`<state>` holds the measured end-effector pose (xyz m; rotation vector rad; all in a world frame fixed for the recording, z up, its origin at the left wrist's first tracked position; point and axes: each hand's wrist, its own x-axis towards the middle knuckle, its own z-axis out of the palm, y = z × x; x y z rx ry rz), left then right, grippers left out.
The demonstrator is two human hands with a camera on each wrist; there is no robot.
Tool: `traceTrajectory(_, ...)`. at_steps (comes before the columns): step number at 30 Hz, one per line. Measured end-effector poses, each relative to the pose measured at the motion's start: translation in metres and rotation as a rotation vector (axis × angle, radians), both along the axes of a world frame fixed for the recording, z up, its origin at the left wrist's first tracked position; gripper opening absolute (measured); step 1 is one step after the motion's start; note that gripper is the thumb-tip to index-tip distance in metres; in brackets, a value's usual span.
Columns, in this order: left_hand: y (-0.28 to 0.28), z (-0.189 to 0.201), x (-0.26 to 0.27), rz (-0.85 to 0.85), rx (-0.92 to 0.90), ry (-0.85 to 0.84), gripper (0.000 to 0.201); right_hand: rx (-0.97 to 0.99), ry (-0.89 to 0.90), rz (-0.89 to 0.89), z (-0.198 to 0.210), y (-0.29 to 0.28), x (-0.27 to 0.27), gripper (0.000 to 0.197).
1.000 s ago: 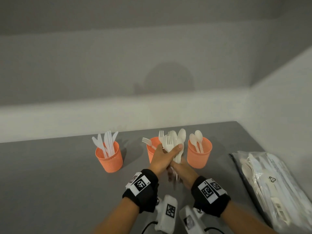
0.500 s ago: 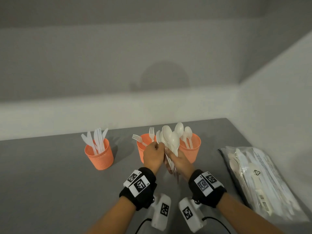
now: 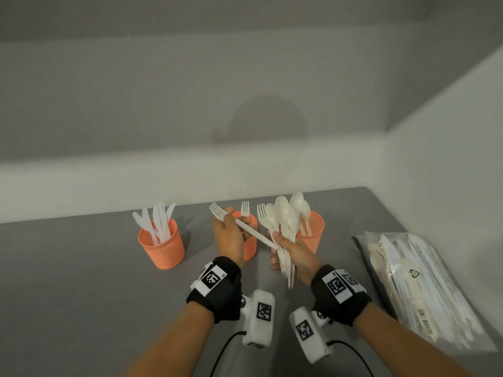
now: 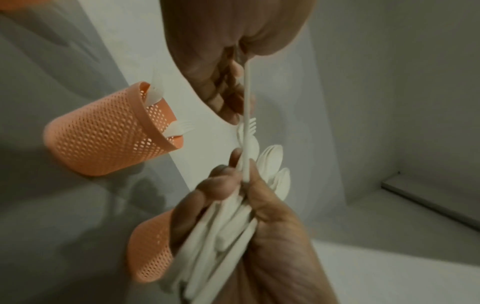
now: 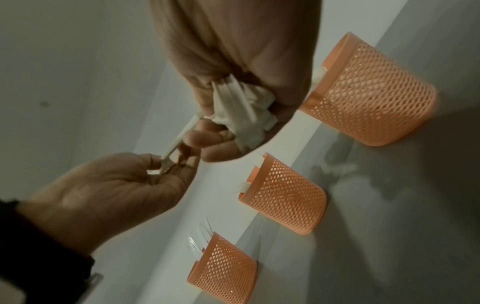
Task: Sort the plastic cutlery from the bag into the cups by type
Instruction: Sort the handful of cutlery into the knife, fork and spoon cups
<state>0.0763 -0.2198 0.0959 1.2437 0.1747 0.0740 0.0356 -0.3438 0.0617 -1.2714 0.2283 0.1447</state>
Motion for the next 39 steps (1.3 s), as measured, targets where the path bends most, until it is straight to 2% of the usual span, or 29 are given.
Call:
traceTrajectory(4,0.007,-0.003,0.007,0.003,0.032,0.045,0.020,-0.038,-0.026,-0.023,-0.005,0.001,0.002,0.026)
traceTrajectory(6,0.009,-0.005,0.006,-0.095,0.107,0.100,0.017,-0.039,-0.037,-0.024,-0.004,0.003,0.002,0.024)
traceTrajectory(7,0.009,-0.006,0.005,-0.158,0.138,0.130,0.022,-0.038,-0.043,-0.016,-0.003,0.005,0.002,0.021)
traceTrajectory(11,0.005,-0.015,-0.004,-0.384,0.150,0.138,0.028,-0.048,-0.075,0.038,0.000,0.012,0.001,0.020)
traceTrajectory(15,0.002,-0.023,-0.003,-0.441,0.155,0.103,0.020,-0.049,-0.069,0.060,-0.001,0.014,0.001,0.028)
traceTrajectory(18,0.001,-0.022,-0.002,-0.422,0.167,0.126,0.024,-0.059,-0.061,0.018,-0.002,0.010,-0.001,0.028)
traceTrajectory(22,0.007,-0.016,0.004,-0.340,0.163,0.153,0.027,-0.090,-0.037,-0.067,-0.007,0.000,-0.004,0.016)
traceTrajectory(25,0.018,-0.008,0.023,-0.225,0.183,0.063,0.031,-0.156,-0.018,-0.133,-0.012,-0.012,-0.004,0.021)
traceTrajectory(29,0.024,0.012,0.056,-0.041,0.229,-0.096,0.018,-0.273,-0.063,-0.187,-0.015,-0.029,0.004,0.013)
traceTrajectory(31,0.024,0.021,0.070,0.008,0.210,-0.128,0.018,-0.288,-0.120,-0.278,-0.010,-0.036,0.012,0.024)
traceTrajectory(35,0.019,0.018,0.083,-0.001,0.250,-0.212,0.019,-0.342,-0.235,-0.451,0.003,-0.050,0.038,0.038)
traceTrajectory(39,0.017,-0.005,0.087,-0.021,0.241,-0.206,0.016,-0.440,-0.297,-0.537,0.006,-0.055,0.068,0.031)
